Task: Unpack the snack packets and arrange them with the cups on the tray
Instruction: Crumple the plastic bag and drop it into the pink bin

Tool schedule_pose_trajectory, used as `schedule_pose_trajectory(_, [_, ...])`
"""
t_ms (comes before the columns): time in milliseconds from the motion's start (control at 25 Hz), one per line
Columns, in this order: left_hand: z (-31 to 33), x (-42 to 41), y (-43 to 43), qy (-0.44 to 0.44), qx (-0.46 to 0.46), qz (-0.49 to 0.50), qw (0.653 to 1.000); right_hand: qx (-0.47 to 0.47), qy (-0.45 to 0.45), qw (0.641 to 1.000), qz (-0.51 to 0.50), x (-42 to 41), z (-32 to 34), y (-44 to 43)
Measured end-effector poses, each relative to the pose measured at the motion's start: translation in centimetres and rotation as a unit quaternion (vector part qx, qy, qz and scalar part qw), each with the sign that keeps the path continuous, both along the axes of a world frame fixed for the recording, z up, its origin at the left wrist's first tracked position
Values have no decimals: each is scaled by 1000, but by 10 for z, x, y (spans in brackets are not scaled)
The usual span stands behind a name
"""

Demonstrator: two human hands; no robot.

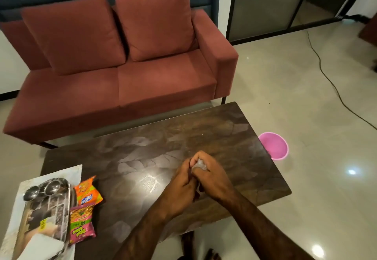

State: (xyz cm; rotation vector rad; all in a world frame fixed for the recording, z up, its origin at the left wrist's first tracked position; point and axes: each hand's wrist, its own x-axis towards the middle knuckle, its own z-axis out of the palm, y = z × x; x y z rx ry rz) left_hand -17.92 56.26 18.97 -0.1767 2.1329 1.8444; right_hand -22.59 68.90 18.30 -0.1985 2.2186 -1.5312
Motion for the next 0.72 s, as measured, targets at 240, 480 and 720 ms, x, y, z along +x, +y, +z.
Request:
schedule_pose_trajectory(240, [-34, -70, 19, -41, -43, 83, 995, -51, -106, 992, 36, -57, -3, 36])
schedule_pose_trajectory(480, [-57, -130, 34, -129, -66, 69, 987, -48, -112, 993, 12, -105, -39, 66])
schedule_pose_trajectory(720, [-78, -187, 97, -195, -16, 69, 978, -117, -129, 984, -27, -148, -85, 113])
